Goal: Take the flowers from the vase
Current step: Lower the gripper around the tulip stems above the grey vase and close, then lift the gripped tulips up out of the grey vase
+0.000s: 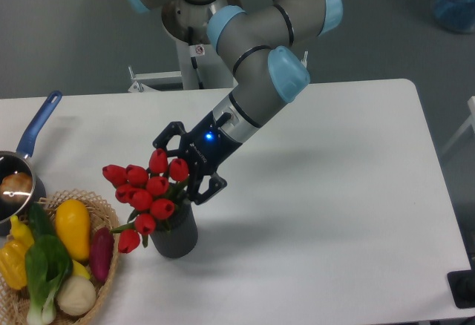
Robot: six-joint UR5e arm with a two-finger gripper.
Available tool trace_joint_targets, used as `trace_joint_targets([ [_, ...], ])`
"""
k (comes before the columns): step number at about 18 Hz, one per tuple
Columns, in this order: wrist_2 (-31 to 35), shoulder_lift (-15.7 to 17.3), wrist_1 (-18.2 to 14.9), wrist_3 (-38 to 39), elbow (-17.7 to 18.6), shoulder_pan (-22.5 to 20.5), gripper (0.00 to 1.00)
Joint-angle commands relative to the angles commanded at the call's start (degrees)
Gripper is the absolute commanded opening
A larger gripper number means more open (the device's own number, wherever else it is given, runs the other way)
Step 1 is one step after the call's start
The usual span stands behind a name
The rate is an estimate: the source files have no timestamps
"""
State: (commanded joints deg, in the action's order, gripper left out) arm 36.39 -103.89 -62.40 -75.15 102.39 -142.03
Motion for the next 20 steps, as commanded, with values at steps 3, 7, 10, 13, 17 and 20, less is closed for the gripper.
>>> trace_joint_targets([
  [3,-0.2,0.1,0.0,1.1,-0.1,0.7,0.14],
  [7,0.1,0.2,0.0,1.2,-0.2,0.6,0.09],
  [10,0.2,0.2,-0.1,1.4,-0.6,0.5,0.09],
  [13,0.0,0.4,0.0,3.1,-1.2,0.3,0.09],
  [17,-0.2,1.4,-0.1,5.6,-2.3,-0.3,0.09],
  [20,-0.2,2.5,-0.1,6.9,-2.7,-1.1,0.09],
])
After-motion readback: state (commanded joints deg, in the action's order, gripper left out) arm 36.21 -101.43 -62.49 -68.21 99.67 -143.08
